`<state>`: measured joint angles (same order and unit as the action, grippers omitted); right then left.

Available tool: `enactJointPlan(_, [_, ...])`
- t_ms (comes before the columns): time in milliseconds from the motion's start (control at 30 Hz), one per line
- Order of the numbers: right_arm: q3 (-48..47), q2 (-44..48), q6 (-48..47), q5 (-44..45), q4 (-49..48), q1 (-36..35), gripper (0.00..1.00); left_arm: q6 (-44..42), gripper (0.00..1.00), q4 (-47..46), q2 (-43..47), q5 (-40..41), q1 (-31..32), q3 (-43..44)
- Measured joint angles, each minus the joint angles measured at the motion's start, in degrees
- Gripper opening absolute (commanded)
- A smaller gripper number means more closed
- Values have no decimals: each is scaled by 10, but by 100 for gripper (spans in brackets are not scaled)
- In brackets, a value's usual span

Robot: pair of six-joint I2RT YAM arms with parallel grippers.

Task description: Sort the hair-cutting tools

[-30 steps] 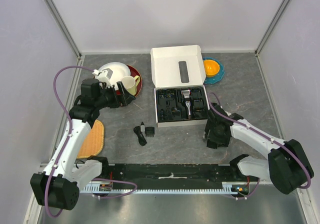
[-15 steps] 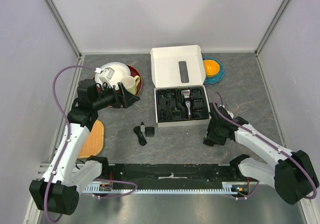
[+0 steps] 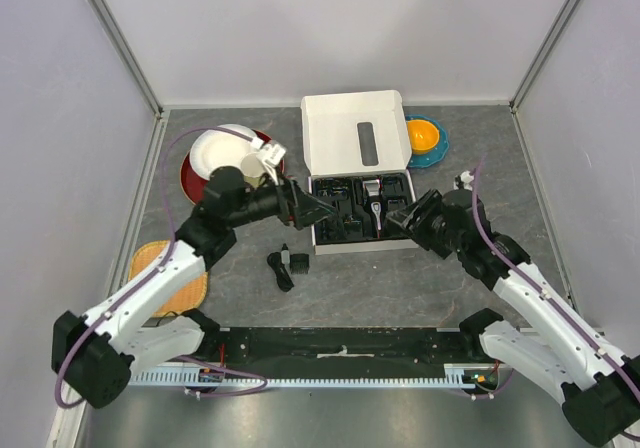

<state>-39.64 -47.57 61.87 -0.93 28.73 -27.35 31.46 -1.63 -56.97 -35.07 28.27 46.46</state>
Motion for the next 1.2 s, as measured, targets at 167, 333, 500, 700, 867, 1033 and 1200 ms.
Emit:
enactJointPlan(167, [-24,-19,74,0,-77,0,38,4,80,-108,-65,99,112,-19])
enactJointPlan(333, [-53,-30,130,0,-120,0,37,-19,77,-205,-111,196,184,-38])
enactJointPlan(500, [-63,-35,169,-1,-148,0,35,-53,67,-296,-169,270,224,-34])
enactJointPlan(700, [-63,-64,200,-12,-178,0,34,-90,49,-334,-242,341,253,14])
enactJointPlan(867, [-63,-68,210,-19,-192,0,34,-108,24,-356,-253,386,257,25])
enactJointPlan(1033, [-63,-69,214,-20,-201,0,34,-114,5,-369,-253,400,260,28])
enactJointPlan(1200, [-63,-69,215,-17,-210,2,58,-114,2,-371,-259,405,261,39])
